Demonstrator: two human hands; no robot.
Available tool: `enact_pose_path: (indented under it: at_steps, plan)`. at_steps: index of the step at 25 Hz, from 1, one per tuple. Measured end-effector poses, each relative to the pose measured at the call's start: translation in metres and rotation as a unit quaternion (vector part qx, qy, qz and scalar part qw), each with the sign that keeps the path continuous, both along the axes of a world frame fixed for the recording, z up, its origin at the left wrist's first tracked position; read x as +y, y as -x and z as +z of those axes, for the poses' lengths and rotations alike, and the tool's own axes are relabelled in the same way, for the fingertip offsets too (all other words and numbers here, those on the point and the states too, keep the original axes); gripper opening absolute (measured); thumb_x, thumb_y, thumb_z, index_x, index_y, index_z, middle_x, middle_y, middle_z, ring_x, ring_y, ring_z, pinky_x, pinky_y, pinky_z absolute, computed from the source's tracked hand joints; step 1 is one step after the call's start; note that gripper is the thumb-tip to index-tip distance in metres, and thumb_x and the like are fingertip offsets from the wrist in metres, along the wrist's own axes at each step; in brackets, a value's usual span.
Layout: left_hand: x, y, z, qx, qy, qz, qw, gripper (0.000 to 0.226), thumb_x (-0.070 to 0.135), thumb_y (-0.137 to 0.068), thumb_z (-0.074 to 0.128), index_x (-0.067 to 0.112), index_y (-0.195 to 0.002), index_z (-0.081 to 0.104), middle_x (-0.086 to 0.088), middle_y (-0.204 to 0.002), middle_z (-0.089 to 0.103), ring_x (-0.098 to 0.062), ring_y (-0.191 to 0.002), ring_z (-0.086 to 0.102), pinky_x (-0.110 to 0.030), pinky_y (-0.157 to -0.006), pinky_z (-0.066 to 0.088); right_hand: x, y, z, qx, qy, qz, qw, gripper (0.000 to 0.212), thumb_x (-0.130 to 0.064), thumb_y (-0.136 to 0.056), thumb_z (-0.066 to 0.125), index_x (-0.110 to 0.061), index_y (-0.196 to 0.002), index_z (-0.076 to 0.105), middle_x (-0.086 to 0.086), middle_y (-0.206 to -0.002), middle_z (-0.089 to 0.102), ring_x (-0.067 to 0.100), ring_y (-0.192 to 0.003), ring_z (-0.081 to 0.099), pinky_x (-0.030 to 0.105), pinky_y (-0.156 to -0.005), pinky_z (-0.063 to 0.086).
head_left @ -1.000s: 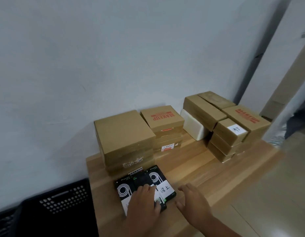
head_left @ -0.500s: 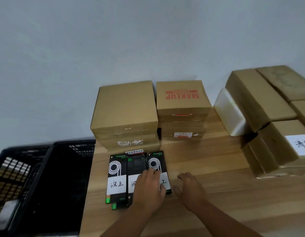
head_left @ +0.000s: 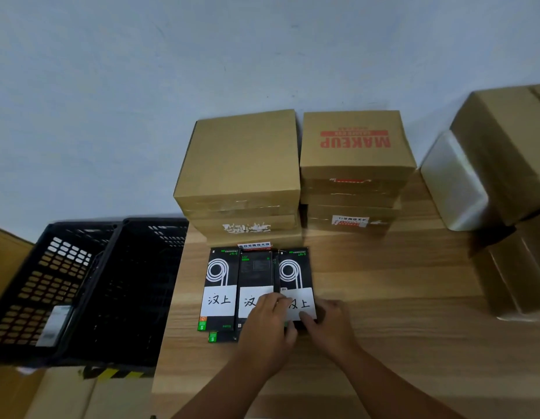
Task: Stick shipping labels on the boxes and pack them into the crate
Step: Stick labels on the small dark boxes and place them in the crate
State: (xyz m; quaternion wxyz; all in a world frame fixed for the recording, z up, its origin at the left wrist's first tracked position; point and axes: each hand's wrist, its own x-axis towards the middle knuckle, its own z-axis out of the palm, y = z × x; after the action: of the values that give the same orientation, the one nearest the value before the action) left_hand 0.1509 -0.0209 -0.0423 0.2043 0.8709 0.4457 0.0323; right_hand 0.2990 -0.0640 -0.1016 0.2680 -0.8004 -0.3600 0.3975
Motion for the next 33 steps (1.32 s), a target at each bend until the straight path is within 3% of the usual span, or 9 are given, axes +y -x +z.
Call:
enact_pose_path:
  at_steps: [3, 7, 14, 16, 19, 22, 27, 31, 33]
  plan:
    - [0.001, 0.004, 0.000, -0.013, 0.004, 0.000, 1.000, 0.052, 0.029, -0.095, 0.051, 0.019, -0.146, 0.050, 0.006, -0.143, 0.048, -0.008, -0.136, 0.039, -0.017, -0.113, 0.028, 0.003, 0.008, -0.004, 0.067, -0.014, -0.112, 0.991, 0.029, -0.020, -0.088, 0.074, -0.013, -0.116, 0.067, 0.002, -0.109, 0.068, 0.020, -0.100, 0.068, 0.023, -0.073, 0.050]
    - [0.004, 0.007, 0.002, -0.029, 0.023, -0.003, 0.999, 0.049, 0.026, -0.096, 0.054, 0.019, -0.144, 0.052, 0.006, -0.142, 0.049, -0.009, -0.134, 0.040, -0.018, -0.111, 0.030, 0.008, 0.002, -0.005, 0.114, 0.003, -0.188, 0.976, 0.032, -0.010, -0.085, 0.078, -0.007, -0.116, 0.068, 0.009, -0.109, 0.072, 0.022, -0.101, 0.066, 0.036, -0.093, 0.053]
    - [-0.001, 0.005, 0.039, -0.105, 0.085, 0.055, 0.989, 0.050, 0.031, -0.102, 0.053, 0.020, -0.150, 0.045, 0.007, -0.150, 0.044, -0.010, -0.139, 0.037, -0.022, -0.113, 0.031, -0.033, -0.030, 0.052, 0.230, -0.059, -0.293, 0.926, 0.022, 0.002, -0.086, 0.074, -0.001, -0.108, 0.073, 0.016, -0.105, 0.074, 0.027, -0.095, 0.069, 0.042, -0.096, 0.055]
    - [-0.011, -0.003, 0.059, -0.124, 0.103, 0.058, 0.985, 0.054, 0.033, -0.104, 0.051, 0.018, -0.155, 0.039, 0.008, -0.152, 0.040, -0.011, -0.143, 0.034, -0.025, -0.116, 0.031, -0.045, -0.041, 0.081, 0.291, -0.101, -0.302, 0.902, 0.021, 0.003, -0.088, 0.072, 0.000, -0.108, 0.072, 0.013, -0.100, 0.076, 0.027, -0.094, 0.072, 0.043, -0.094, 0.056]
    - [-0.029, -0.023, 0.089, -0.163, 0.091, 0.032, 0.982, 0.047, 0.024, -0.105, 0.047, 0.023, -0.151, 0.043, 0.017, -0.136, 0.043, -0.008, -0.134, 0.042, -0.018, -0.106, 0.033, -0.058, -0.052, 0.119, 0.334, -0.143, -0.259, 0.895, 0.017, 0.003, -0.090, 0.069, -0.005, -0.104, 0.072, 0.010, -0.100, 0.077, 0.024, -0.093, 0.073, 0.037, -0.088, 0.057]
    - [-0.041, -0.035, 0.105, -0.214, 0.090, 0.040, 0.972, 0.044, 0.018, -0.103, 0.043, 0.029, -0.145, 0.052, 0.016, -0.126, 0.050, -0.007, -0.123, 0.049, -0.028, -0.103, 0.044, -0.072, -0.055, 0.140, 0.315, -0.177, -0.229, 0.904, 0.019, 0.001, -0.091, 0.068, -0.009, -0.106, 0.071, 0.010, -0.106, 0.076, 0.025, -0.100, 0.072, 0.040, -0.093, 0.057]
    - [-0.051, -0.051, 0.119, -0.264, 0.174, 0.106, 0.943, 0.048, 0.051, -0.098, 0.052, 0.038, -0.143, 0.050, 0.012, -0.131, 0.055, -0.012, -0.122, 0.056, -0.044, -0.103, 0.050, -0.093, -0.048, 0.157, 0.156, -0.227, -0.182, 0.944, 0.023, -0.010, -0.088, 0.076, -0.027, -0.102, 0.071, -0.005, -0.100, 0.076, 0.010, -0.092, 0.072, 0.029, -0.080, 0.061]
    - [-0.057, -0.060, 0.133, -0.235, 0.190, 0.122, 0.945, 0.087, 0.078, -0.078, 0.058, 0.033, -0.151, 0.039, 0.013, -0.139, 0.047, -0.011, -0.130, 0.047, -0.042, -0.108, 0.046, -0.097, -0.033, 0.166, 0.047, -0.265, -0.138, 0.953, 0.026, -0.022, -0.085, 0.078, -0.033, -0.102, 0.062, -0.011, -0.098, 0.068, 0.006, -0.083, 0.066, 0.026, -0.069, 0.058]
    - [-0.060, -0.064, 0.140, -0.245, 0.177, 0.148, 0.942, 0.083, 0.078, -0.070, 0.066, 0.035, -0.139, 0.047, 0.014, -0.126, 0.051, -0.009, -0.120, 0.051, -0.037, -0.102, 0.049, -0.098, -0.029, 0.169, 0.037, -0.275, -0.128, 0.952, 0.027, -0.023, -0.085, 0.077, -0.035, -0.102, 0.060, -0.013, -0.097, 0.068, 0.006, -0.085, 0.065, 0.032, -0.071, 0.060]
